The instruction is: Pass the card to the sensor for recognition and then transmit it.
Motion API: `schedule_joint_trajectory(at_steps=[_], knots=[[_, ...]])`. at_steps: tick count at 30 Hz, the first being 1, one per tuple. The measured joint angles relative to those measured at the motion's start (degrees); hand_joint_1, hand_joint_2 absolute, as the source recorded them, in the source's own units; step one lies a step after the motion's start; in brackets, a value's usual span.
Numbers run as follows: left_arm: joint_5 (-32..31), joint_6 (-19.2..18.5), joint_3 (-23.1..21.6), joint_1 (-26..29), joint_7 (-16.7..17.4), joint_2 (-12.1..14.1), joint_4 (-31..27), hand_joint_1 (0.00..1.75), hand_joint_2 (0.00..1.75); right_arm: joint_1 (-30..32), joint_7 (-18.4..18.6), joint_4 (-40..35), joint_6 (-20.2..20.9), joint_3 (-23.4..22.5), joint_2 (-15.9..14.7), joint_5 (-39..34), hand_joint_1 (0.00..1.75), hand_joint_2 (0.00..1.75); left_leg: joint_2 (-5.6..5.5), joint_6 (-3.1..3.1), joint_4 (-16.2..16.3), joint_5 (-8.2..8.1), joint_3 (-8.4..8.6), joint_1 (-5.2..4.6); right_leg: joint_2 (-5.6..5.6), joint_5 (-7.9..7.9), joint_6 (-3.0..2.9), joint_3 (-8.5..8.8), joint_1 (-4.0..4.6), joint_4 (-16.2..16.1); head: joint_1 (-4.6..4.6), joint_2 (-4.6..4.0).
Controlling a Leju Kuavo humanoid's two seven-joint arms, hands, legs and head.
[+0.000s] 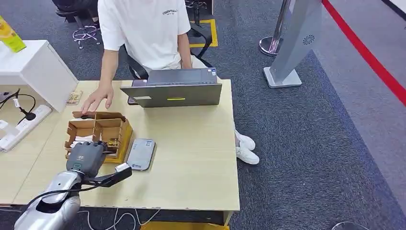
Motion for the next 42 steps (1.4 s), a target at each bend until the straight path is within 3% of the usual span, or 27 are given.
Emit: schedule_joint_trajectory(at_steps=[3,8,14,19,21,25,27,29,32,35,39,42], knots=[[0.15,1.05,0.0,0.02,-0.57,0.0,0.22,1.75,1.75,0.01,0.0,0.0,0.02,0.0,0.0,0.04,0.0,1.75,0.0,0.0,0.0,0.0,0.0,0.0,0.0,0.0,0.0,0.0,0.0,0.0,0.0,0.0],[1.29,6.23,0.02,1.55,-3.11,0.37,-2.08,1.75,1.75,0.02,0.04,0.0,-0.09,-0.02,0.0,-0.31,0.0,1.75,0.01,0.0,0.0,0.01,-0.01,0.0,0.0,0.0,0.0,0.0,0.0,0.02,0.02,0.0],[5.7,8.15,0.52,8.71,-4.77,7.26,-23.85,1.75,1.75,0.2,0.5,0.0,-4.2,-0.33,0.28,-2.14,0.0,1.75,0.04,-0.03,0.0,-0.07,-0.03,0.01,0.03,-0.09,-0.06,-0.03,0.01,0.01,0.04,0.0],[5.86,8.37,1.07,11.7,-4.79,10.23,-33.25,1.75,1.75,0.1,0.37,0.02,-4.26,-0.72,0.46,-2.25,0.0,1.75,0.01,-0.02,-0.01,-0.12,-0.02,0.01,-0.04,-0.13,-0.04,0.0,0.01,0.01,0.02,0.0],[5.97,11.09,1.2,13.28,-6.63,10.71,-35.7,1.75,1.75,0.11,-0.39,0.0,-4.63,-0.94,0.52,-2.6,0.0,1.75,0.05,-0.03,-0.02,-0.12,-0.02,0.01,0.01,-0.12,-0.05,0.02,0.01,0.02,0.02,0.0],[6.69,18.01,1.99,16.64,-9.25,10.86,-45.95,1.75,1.75,0.26,-1.07,0.0,-5.4,-1.38,0.57,-3.54,0.0,1.75,-0.07,-0.02,0.01,-0.12,0.0,0.01,-0.08,-0.14,-0.03,-0.05,0.01,-0.03,0.0,0.0],[9.95,14.87,2.05,11.32,-8.06,9.42,-47.49,1.75,1.75,0.22,-0.17,0.0,-4.83,-1.36,0.59,-2.49,0.0,1.75,-0.61,0.02,0.06,-0.08,0.01,-0.02,-0.55,-0.29,0.13,-0.21,0.0,-0.1,-0.07,0.0],[10.86,9.52,1.99,1.26,-6.27,6.22,-44.18,1.75,1.75,-0.04,0.66,0.0,-3.91,-0.85,0.66,-1.05,0.0,1.75,-1.32,0.07,0.05,0.14,-0.19,-0.01,-1.3,-0.28,0.13,0.0,0.01,-0.08,0.04,0.0],[11.19,8.28,1.49,-10.12,-5.99,1.33,-37.11,1.75,1.75,-0.55,0.87,0.0,-3.47,-0.11,0.79,-0.44,0.0,1.75,-1.02,-0.05,0.04,0.36,-0.23,-0.01,-1.1,0.17,-0.15,0.09,-0.01,-0.01,0.0,0.0],[11.43,8.46,0.9,-14.2,-6.01,-0.7,-34.47,1.75,1.75,-0.28,1.03,0.0,-3.37,0.2,0.79,-0.26,0.0,1.75,-0.38,-0.03,0.07,0.38,-0.13,-0.01,-0.44,0.3,-0.06,-0.03,-0.01,-0.01,-0.09,0.02],[11.58,8.66,0.5,-15.81,-5.86,-1.73,-33.64,1.75,1.75,-0.17,1.05,0.0,-3.37,0.31,0.81,-0.15,0.0,1.75,-0.22,-0.03,0.09,0.33,-0.12,-0.01,-0.27,0.28,-0.04,-0.13,-0.01,-0.02,-0.09,0.0],[7.62,10.25,0.13,-18.07,-4.08,-3.57,-31.61,1.75,1.75,-0.12,1.46,0.0,-2.18,0.67,0.79,1.43,0.0,1.75,-0.27,0.0,0.12,0.31,-0.22,-0.01,-0.32,0.26,-0.05,-0.36,0.0,-0.06,-0.13,0.02]])
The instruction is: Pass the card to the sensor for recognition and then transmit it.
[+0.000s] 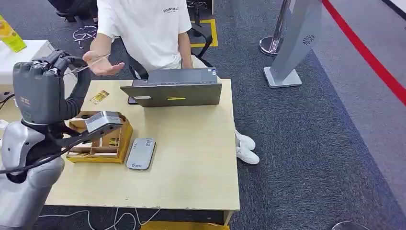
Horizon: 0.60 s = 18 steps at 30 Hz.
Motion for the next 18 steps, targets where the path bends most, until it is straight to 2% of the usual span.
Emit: schedule_joint_trajectory(at_steps=[1,3,5,7,8,9,10,14,18], knots=[[-3.64,2.3,-0.18,-2.46,1.13,-1.35,2.86,1.75,1.75,0.02,-0.02,0.0,1.22,0.6,0.0,1.35,0.0,1.75,-0.16,0.03,0.0,0.03,-0.06,0.0,-0.15,-0.03,0.03,-0.03,0.0,0.01,0.02,0.0],[-13.23,9.85,-0.86,-10.65,3.47,-5.99,16.21,1.75,1.75,-0.12,-0.46,-0.04,3.32,2.52,-0.2,4.43,0.0,1.75,-0.54,0.05,0.0,0.15,-0.21,0.01,-0.52,-0.01,0.07,0.16,0.01,0.04,0.11,0.0],[-16.63,14.61,-0.99,-17.23,4.43,-9.33,29.58,1.75,1.75,-0.4,-1.15,-0.04,3.94,3.83,-0.35,5.41,0.0,1.75,-0.43,0.0,-0.01,0.19,-0.13,-0.01,-0.37,0.19,-0.01,0.17,-0.01,0.06,0.18,-0.02],[-17.44,17.25,-1.01,-20.31,5.15,-11.49,38.02,1.75,1.75,-0.43,-1.44,-0.07,4.15,4.42,-0.37,5.85,0.0,1.75,0.29,-0.03,0.0,0.19,0.03,-0.02,0.31,0.34,-0.05,0.07,-0.01,0.05,-0.02,-0.02],[-17.39,18.38,-1.03,-23.49,5.43,-13.35,46.22,1.75,1.75,-0.15,-1.49,-0.09,4.19,4.99,-0.42,6.03,0.0,1.75,0.29,-0.01,0.06,0.21,-0.14,0.04,0.29,0.37,0.0,0.03,0.03,0.06,-0.22,-0.02],[-17.39,18.49,-1.03,-26.42,5.72,-15.39,53.08,1.75,1.75,-0.01,-1.46,-0.09,4.21,5.49,-0.5,6.14,0.0,1.75,0.19,0.14,0.06,0.35,-0.3,0.03,0.17,0.41,0.05,0.01,0.03,0.07,0.05,-0.02],[-17.19,18.67,-1.03,-27.89,5.96,-16.19,57.49,1.75,1.75,0.0,-1.38,-0.09,4.21,5.73,-0.5,6.22,0.0,1.75,0.18,0.13,0.04,0.35,-0.26,-0.02,0.18,0.46,-0.01,-0.03,-0.01,0.08,0.26,0.0],[-17.04,18.73,-1.03,-29.61,6.72,-18.66,66.35,1.75,1.75,0.13,-0.75,-0.09,4.41,6.25,-0.53,6.27,0.0,1.75,0.36,0.07,0.04,0.28,-0.2,0.0,0.41,0.44,-0.02,-0.1,-0.01,0.08,0.02,-0.02],[-17.02,18.45,-1.03,-30.6,7.25,-19.23,70.88,1.75,1.75,0.17,-0.7,-0.09,4.8,6.65,-0.55,6.37,0.0,1.75,0.39,0.08,-0.01,0.26,-0.23,0.0,0.46,0.43,-0.02,-0.18,-0.01,0.08,0.02,-0.02]])
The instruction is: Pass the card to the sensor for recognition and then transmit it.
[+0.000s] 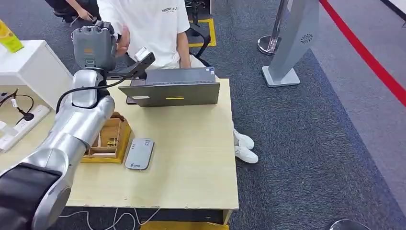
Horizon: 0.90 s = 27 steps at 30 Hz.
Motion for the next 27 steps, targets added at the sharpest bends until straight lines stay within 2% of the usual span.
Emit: schedule_joint_trajectory(at_steps=[3,4,11,22,24,27], knots=[[0.15,-0.48,0.0,-0.3,0.5,-0.07,2.24,1.75,1.75,0.03,-0.02,0.0,0.05,0.11,0.0,0.13,0.0,1.75,-0.03,0.0,-0.04,0.0,-0.02,0.01,-0.05,-0.03,0.0,0.0,0.0,0.0,0.0,0.02],[0.17,-0.7,0.0,-0.31,0.59,-0.07,2.87,0.0,1.75,0.03,-0.02,0.0,0.04,0.11,0.0,0.13,0.0,1.75,-0.03,0.0,-0.06,0.0,-0.02,0.01,-0.05,-0.03,-0.01,0.0,0.0,0.0,0.0,0.0],[1.22,-1.44,0.07,-0.27,1.09,0.3,4.99,0.0,1.75,0.09,0.33,0.0,0.09,0.11,0.0,0.13,0.0,1.75,-0.03,-0.01,-0.06,0.01,-0.05,0.01,-0.08,-0.03,0.0,0.0,0.01,0.01,0.0,0.02],[2.93,-0.83,0.59,-0.02,-0.9,2.01,5.95,0.0,1.75,0.11,0.35,0.0,0.15,0.11,0.0,0.09,0.0,1.75,-0.05,-0.01,-0.06,0.01,-0.1,0.01,-0.1,-0.04,0.0,-0.01,0.01,0.01,0.0,0.0],[3.78,-0.79,0.89,-0.03,-2.05,3.47,5.95,0.0,1.75,0.14,0.35,0.0,0.17,0.11,0.0,0.05,0.0,1.75,-0.01,-0.01,-0.07,0.01,-0.08,0.01,-0.05,-0.04,0.0,-0.01,0.01,0.02,0.0,0.0],[4.72,-0.81,1.93,-0.12,-4.07,7.79,5.95,0.0,1.75,0.22,0.24,0.0,0.2,0.11,-0.02,-0.11,0.0,1.75,0.16,-0.02,-0.12,0.01,-0.01,0.02,0.18,-0.02,-0.03,-0.06,0.02,0.06,0.0,0.02]])
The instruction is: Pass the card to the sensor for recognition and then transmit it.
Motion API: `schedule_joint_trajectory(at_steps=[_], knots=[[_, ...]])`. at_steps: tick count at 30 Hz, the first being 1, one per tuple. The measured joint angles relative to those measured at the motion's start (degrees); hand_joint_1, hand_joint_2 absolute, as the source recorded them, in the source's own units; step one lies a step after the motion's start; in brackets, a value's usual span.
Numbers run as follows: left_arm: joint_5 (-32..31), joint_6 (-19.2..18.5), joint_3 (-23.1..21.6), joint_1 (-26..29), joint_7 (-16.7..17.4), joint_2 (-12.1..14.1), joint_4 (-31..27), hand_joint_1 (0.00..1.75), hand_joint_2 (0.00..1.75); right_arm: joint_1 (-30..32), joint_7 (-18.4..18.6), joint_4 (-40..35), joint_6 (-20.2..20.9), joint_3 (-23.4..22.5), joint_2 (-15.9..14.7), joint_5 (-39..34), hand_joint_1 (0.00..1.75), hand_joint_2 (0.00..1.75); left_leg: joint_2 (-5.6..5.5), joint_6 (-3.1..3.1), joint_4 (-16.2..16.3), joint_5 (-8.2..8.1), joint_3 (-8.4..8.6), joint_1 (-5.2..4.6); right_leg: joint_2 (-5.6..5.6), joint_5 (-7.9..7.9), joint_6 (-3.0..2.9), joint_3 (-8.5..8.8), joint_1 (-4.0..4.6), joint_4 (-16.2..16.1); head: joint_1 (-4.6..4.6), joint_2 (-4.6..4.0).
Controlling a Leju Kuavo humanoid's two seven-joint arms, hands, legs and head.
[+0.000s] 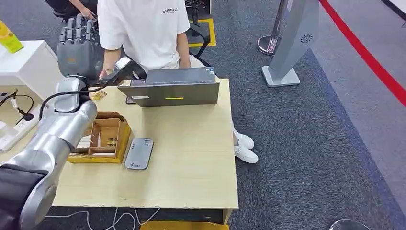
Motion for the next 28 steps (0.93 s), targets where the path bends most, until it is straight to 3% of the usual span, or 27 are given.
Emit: schedule_joint_trajectory(at_steps=[3,6,8,12,13,16,18,19,21,23,25,28], knots=[[2.01,-0.42,1.49,-0.59,-3.86,6.62,-0.26,0.0,1.75,0.3,-0.24,0.0,0.07,0.0,-0.02,-0.28,0.0,1.75,0.14,-0.05,-0.05,0.03,0.01,0.02,0.15,-0.02,-0.04,-0.15,0.02,0.05,0.0,-0.02],[2.84,-1.4,3.41,-1.37,-3.69,13.75,-0.74,0.0,1.75,0.4,-0.37,0.0,0.28,0.0,-0.13,-0.11,0.0,1.75,0.21,-0.14,-0.17,0.05,-0.11,0.03,0.2,-0.06,-0.13,-0.22,0.04,0.19,0.11,-0.02],[3.96,-2.45,4.96,-1.62,-3.65,20.46,-0.96,0.0,1.75,0.46,-0.37,0.0,0.31,0.0,-0.22,0.31,0.0,1.75,0.7,-0.43,-0.18,-0.08,0.0,0.03,0.69,-0.06,-0.32,-0.38,0.04,0.26,-0.02,-0.02],[8.0,-5.12,9.07,-1.98,-7.26,34.08,-1.11,0.0,1.75,0.82,-0.28,0.0,0.35,0.0,-0.42,1.09,0.0,1.75,1.1,-0.73,-0.26,-0.28,-0.03,0.08,1.13,-0.19,-0.57,-0.58,0.07,0.36,-0.11,-0.02],[9.39,-6.14,10.37,-1.68,-7.47,39.09,-0.98,0.0,1.75,0.89,-0.24,0.0,0.31,0.0,-0.5,1.11,0.0,1.75,1.25,-0.76,-0.28,-0.36,-0.08,0.08,1.28,-0.24,-0.6,-0.61,0.07,0.38,-0.07,-0.02],[17.08,-5.83,15.53,4.29,-9.49,50.43,1.38,0.0,1.75,1.08,-0.13,0.0,0.28,0.0,-0.63,1.18,0.0,1.75,1.74,-0.86,-0.51,-0.72,0.57,-0.15,1.75,-0.51,-0.74,-0.4,-0.18,0.34,-0.13,-0.02],[27.38,-4.35,22.33,16.03,-9.74,56.15,3.94,0.0,1.75,1.16,-0.07,0.02,0.26,-0.02,-0.63,1.09,0.0,1.75,1.8,-0.72,-0.76,-0.86,1.12,-0.48,1.78,-0.89,-0.62,-0.18,-0.47,0.31,-0.22,-0.02],[32.04,-4.53,25.74,21.96,-8.8,57.46,4.86,0.0,1.75,1.21,-0.06,0.02,0.24,-0.07,-0.66,0.92,0.0,1.75,1.76,-0.68,-0.77,-0.96,1.19,-0.49,1.7,-0.97,-0.6,-0.08,-0.49,0.29,-0.61,-0.02],[39.96,-5.18,33.72,32.33,-5.52,57.17,5.75,0.0,1.75,1.24,-0.26,0.02,0.24,-0.22,-0.7,0.39,0.0,1.75,1.01,-0.6,-0.74,-1.05,1.26,-0.43,1.01,-1.4,-0.42,0.0,-0.4,0.21,-0.94,-0.02],[45.16,-5.93,40.74,39.7,-2.3,53.62,6.01,0.0,1.75,1.05,-0.72,0.02,0.35,-0.52,-0.77,-0.19,0.0,1.75,0.28,-0.57,-0.76,-1.07,1.35,-0.47,0.27,-1.63,-0.39,0.36,-0.42,0.2,-0.87,-0.02],[48.58,-4.03,47.0,45.76,-1.96,48.51,6.18,0.0,1.75,0.81,-0.94,0.09,0.39,-0.79,-0.76,-0.57,0.0,1.75,0.02,-0.57,-0.8,-1.07,1.43,-0.49,0.04,-1.7,-0.35,0.66,-0.48,0.22,-0.98,-0.02],[49.2,-3.28,52.33,51.08,-1.94,43.66,6.95,0.0,1.75,0.69,-0.98,0.09,0.39,-1.16,-0.77,-0.59,0.0,1.75,0.11,-0.69,-0.51,-1.15,1.25,0.0,0.1,-1.52,-0.55,0.81,0.01,0.21,-1.05,-0.02]])
